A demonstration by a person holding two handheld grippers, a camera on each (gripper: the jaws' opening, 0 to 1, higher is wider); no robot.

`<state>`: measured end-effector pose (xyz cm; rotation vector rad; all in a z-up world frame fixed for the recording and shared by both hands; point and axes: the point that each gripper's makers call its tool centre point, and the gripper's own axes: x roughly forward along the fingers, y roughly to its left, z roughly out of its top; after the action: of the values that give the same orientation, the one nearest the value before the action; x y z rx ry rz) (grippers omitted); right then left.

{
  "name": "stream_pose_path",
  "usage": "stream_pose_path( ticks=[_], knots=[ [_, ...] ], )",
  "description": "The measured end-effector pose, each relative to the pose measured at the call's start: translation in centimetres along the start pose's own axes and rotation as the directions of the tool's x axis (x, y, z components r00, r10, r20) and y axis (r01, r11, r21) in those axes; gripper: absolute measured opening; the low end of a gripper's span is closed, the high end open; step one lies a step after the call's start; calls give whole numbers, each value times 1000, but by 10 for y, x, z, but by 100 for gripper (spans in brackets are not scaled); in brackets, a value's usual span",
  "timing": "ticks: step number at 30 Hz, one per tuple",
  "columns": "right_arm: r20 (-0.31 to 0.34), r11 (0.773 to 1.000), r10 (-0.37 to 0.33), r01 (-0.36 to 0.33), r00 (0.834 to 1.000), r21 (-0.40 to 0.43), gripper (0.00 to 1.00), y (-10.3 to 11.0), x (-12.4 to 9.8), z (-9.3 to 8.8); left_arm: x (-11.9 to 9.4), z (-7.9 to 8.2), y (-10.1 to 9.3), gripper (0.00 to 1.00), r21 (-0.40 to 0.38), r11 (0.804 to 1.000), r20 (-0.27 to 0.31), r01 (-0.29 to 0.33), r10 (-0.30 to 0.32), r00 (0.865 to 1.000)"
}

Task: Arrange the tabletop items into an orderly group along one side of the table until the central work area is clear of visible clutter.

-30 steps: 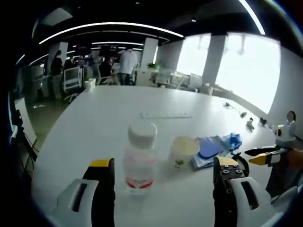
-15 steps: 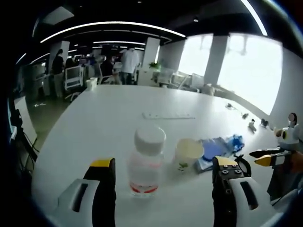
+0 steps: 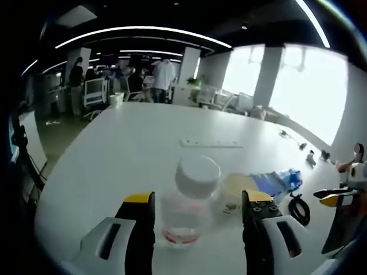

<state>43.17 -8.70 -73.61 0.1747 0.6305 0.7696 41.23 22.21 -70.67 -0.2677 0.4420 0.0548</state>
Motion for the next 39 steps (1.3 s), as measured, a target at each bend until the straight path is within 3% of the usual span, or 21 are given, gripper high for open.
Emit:
stream_pose_path(
  ticks=[12, 23, 39],
  knots=[
    [2, 999, -23, 22, 1000, 39, 47, -7, -6, -6, 4, 1, 10, 36, 42, 998, 2, -38, 38, 999],
    [9, 995, -51, 50, 999, 88, 46, -15, -14, -14, 7, 4, 10, 34, 29, 999, 31, -23, 22, 999],
    [31, 991, -68, 64, 997, 115, 46, -21, -22, -13, 21, 15, 5, 33, 25, 1000, 14, -15, 15, 1000]
  ],
)
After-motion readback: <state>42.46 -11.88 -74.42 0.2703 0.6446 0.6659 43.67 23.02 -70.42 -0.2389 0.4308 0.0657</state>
